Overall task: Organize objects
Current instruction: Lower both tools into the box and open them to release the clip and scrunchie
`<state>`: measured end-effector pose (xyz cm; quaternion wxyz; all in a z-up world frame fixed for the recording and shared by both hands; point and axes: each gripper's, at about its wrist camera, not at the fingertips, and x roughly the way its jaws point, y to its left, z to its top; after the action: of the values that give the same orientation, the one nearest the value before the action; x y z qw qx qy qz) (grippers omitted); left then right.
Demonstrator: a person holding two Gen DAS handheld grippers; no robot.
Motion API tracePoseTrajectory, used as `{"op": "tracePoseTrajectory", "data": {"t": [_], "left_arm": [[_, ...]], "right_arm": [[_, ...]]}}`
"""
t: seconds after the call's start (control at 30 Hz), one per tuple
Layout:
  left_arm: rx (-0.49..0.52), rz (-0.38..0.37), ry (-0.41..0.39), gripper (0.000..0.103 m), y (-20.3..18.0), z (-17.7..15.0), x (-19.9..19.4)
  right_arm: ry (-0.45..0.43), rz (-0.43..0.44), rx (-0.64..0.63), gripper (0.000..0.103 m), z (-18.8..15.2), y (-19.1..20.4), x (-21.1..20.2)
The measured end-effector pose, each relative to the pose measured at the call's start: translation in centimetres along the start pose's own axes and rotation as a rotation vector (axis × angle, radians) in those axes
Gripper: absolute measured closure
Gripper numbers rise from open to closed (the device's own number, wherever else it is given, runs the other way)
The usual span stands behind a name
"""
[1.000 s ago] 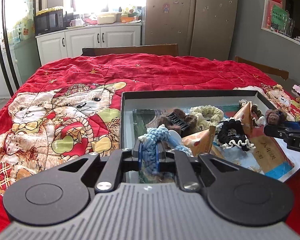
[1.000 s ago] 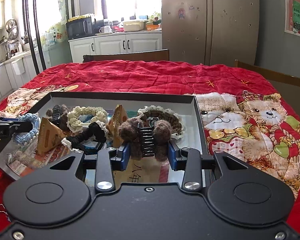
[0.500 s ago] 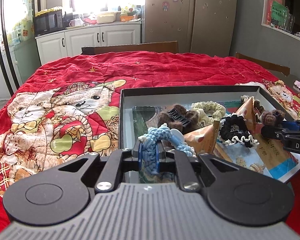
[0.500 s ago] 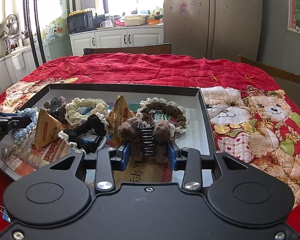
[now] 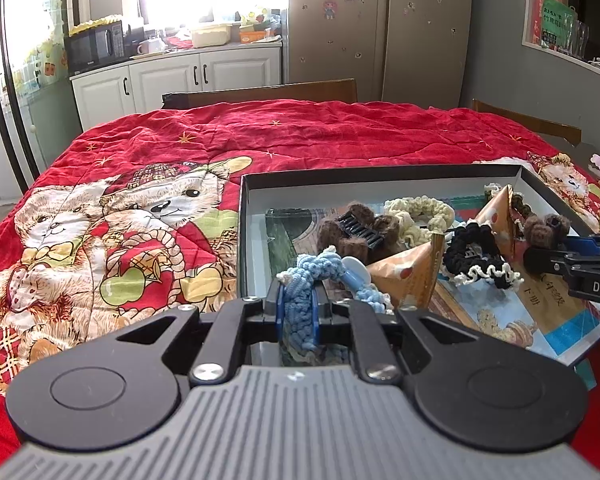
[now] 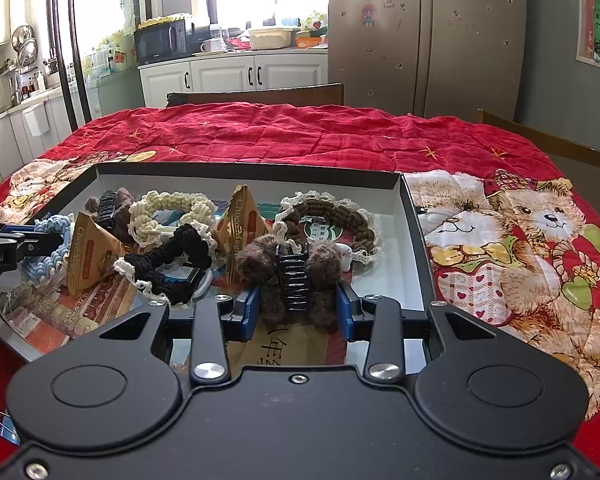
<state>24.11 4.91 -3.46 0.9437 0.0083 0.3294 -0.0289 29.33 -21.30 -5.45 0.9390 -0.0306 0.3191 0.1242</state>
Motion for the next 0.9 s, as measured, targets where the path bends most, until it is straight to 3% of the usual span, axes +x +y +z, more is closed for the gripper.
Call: {"op": "tracePoseTrajectory", "data": {"t": [0.43,0.9], "left_arm": [[0.028,0.016,-0.007,0.086,-0.38,-0.16,0.14],[0.054,0.04,-0.021,0.076,-0.76,-0.34,0.02]], "right_arm": [[0.0,0.0,-0.004,0.066,-0.05,0.12,0.11],[-0.002,0.0,-0.013,0.065,-0.2,0.06,0.28]]}}
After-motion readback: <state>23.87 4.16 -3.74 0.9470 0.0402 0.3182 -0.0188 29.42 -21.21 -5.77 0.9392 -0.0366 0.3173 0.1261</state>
